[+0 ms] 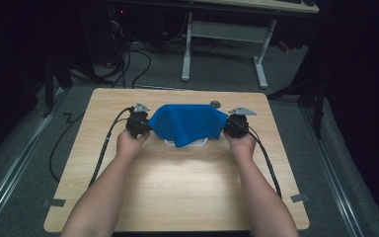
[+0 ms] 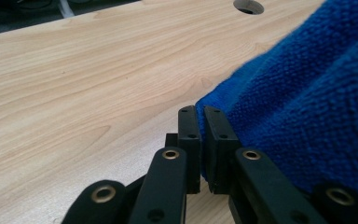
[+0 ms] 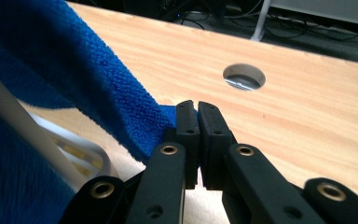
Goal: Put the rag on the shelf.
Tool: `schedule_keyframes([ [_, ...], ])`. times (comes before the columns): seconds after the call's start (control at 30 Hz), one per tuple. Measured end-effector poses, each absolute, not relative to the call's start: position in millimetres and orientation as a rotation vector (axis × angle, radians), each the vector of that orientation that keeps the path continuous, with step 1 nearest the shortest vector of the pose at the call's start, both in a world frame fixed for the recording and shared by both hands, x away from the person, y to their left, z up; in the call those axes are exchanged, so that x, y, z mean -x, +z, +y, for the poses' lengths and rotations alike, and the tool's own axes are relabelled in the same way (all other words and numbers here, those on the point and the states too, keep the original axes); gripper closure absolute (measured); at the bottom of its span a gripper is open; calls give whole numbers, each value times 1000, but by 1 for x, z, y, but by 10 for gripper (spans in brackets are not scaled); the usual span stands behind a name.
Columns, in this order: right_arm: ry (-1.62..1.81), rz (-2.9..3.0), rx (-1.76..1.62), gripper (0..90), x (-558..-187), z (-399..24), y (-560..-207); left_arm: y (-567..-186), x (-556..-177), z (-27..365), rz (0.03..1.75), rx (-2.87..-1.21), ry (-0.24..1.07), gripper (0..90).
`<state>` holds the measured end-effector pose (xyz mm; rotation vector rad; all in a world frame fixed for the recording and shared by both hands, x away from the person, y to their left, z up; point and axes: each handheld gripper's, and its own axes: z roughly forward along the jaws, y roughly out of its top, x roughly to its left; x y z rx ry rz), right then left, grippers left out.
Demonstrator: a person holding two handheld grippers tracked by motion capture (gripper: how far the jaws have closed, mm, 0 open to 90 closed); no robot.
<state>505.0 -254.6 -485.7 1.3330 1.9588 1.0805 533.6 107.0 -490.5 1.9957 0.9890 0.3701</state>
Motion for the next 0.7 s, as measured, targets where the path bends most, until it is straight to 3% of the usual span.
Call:
schedule_keyframes([
  [0.37,1091,1955,-1326,870,-502,-255,-487,-494,-529,119,1026,-1942,364,810],
  [0.7,1099,1926,-1324,753,-500,-256,-480,-486,-527,133,1060,-1903,398,700],
])
